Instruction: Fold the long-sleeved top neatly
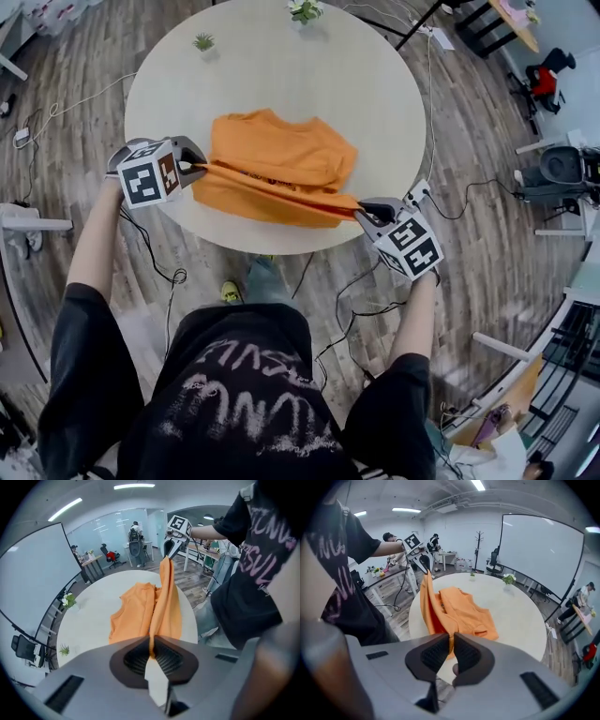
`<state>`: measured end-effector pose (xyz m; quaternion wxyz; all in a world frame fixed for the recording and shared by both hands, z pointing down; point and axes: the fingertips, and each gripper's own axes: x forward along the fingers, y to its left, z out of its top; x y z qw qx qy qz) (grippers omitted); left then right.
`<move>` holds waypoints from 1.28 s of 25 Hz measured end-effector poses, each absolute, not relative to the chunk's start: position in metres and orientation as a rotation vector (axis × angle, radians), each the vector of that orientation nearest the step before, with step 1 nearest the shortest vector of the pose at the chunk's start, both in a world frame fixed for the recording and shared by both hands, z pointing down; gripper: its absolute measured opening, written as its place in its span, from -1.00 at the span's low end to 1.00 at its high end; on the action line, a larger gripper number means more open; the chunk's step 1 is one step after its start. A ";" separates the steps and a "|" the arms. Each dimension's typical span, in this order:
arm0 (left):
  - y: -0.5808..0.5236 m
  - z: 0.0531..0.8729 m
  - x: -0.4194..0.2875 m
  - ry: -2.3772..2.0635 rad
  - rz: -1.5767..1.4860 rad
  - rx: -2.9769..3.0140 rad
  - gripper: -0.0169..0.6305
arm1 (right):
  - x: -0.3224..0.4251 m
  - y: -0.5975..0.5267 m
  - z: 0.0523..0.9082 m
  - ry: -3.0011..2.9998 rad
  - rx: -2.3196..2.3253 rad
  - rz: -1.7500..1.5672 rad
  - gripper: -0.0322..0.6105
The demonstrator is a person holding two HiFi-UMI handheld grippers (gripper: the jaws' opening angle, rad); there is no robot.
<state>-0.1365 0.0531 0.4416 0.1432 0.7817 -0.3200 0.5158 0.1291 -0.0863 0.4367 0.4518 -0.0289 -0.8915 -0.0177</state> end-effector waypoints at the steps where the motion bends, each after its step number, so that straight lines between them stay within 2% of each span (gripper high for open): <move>1: 0.042 0.445 -0.143 -0.907 1.494 2.246 -0.84 | 0.123 -0.098 0.439 -2.193 -0.091 -0.037 -0.79; 14: -0.082 0.488 -0.210 -0.817 1.470 2.129 -0.84 | 0.045 -0.231 0.486 -2.123 -0.214 0.049 -0.79; 22: -0.133 0.542 -0.243 -1.078 1.480 2.049 -0.79 | 0.022 -0.275 0.539 -2.191 -0.057 0.118 -0.75; 25: -0.136 0.547 -0.255 -1.189 1.478 2.028 -0.78 | 0.020 -0.279 0.543 -2.245 0.012 0.160 -0.69; 29: -0.140 0.530 -0.261 -1.259 1.486 2.047 -0.79 | 0.023 -0.287 0.526 -2.328 0.104 0.198 -0.49; 32: -0.148 0.510 -0.261 -1.306 1.459 2.089 -0.83 | 0.024 -0.292 0.505 -2.396 0.176 0.234 -0.50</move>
